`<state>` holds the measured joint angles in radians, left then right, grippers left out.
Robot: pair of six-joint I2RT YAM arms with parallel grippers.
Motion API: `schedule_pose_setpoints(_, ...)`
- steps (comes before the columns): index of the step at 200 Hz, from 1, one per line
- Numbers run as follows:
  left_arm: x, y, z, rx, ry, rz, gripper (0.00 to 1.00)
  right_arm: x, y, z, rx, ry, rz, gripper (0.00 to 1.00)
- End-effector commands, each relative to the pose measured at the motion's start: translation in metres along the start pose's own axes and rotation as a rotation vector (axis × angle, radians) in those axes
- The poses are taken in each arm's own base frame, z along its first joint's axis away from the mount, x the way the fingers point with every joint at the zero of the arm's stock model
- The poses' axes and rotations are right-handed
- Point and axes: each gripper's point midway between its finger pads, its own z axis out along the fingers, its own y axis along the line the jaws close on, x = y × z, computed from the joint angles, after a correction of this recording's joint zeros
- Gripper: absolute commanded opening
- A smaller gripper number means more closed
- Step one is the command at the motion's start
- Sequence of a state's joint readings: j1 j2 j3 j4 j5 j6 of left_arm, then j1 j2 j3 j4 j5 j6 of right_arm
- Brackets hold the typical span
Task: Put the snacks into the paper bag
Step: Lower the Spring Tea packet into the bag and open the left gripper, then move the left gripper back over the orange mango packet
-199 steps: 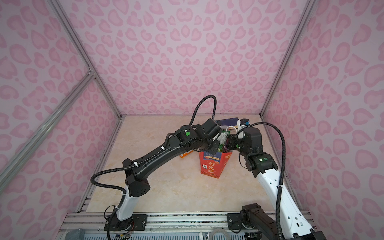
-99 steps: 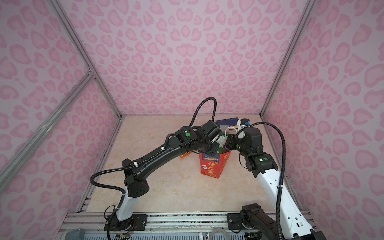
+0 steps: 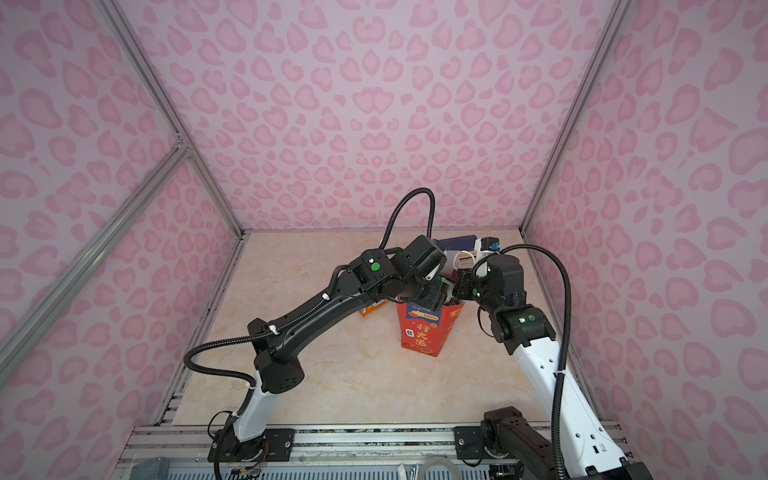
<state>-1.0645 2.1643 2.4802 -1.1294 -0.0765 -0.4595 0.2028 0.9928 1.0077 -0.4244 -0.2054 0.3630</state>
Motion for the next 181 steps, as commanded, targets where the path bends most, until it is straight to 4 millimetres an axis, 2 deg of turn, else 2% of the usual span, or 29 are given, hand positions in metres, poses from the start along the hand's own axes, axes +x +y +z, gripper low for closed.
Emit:
schedule_pose_setpoints(1,-0.01,-0.004,-0.032,0.033,-0.048,0.003,0.73,-0.002,0.002,0.0,-0.008,-0.009,-0.005,0.0)
schedule_pose_setpoints(28,-0.019,-0.015,-0.066,0.111,-0.099,0.0,0.73,-0.001,0.002,0.001,-0.008,-0.006,-0.005,0.0)
schedule_pose_setpoints(50,-0.026,-0.029,-0.102,0.209,-0.15,0.009,0.75,-0.002,0.002,0.001,-0.008,-0.008,-0.003,0.0)
schedule_pose_setpoints(70,-0.032,-0.029,-0.137,0.242,-0.216,0.017,0.85,-0.002,0.002,0.001,-0.008,-0.007,-0.003,0.0)
schedule_pose_setpoints(75,-0.032,-0.024,-0.145,0.231,-0.238,0.017,0.89,-0.002,0.002,0.001,-0.009,-0.007,-0.004,0.0)
schedule_pose_setpoints(82,-0.032,-0.018,-0.153,0.208,-0.264,0.019,1.0,-0.002,0.002,0.001,-0.008,-0.008,-0.003,0.0)
schedule_pose_setpoints(94,-0.031,-0.002,-0.166,0.149,-0.308,0.012,0.97,-0.002,0.002,0.0,-0.007,-0.011,-0.003,0.0)
schedule_pose_setpoints(128,-0.014,0.032,-0.185,0.065,-0.353,-0.022,0.97,-0.003,0.002,-0.001,-0.008,-0.014,-0.004,0.0)
schedule_pose_setpoints(154,0.005,0.06,-0.197,0.018,-0.394,-0.08,0.97,-0.003,0.002,-0.001,-0.008,-0.014,-0.004,0.0)
schedule_pose_setpoints(181,0.03,0.104,-0.207,-0.036,-0.437,-0.188,0.97,-0.003,0.002,-0.001,-0.009,-0.017,-0.003,0.0)
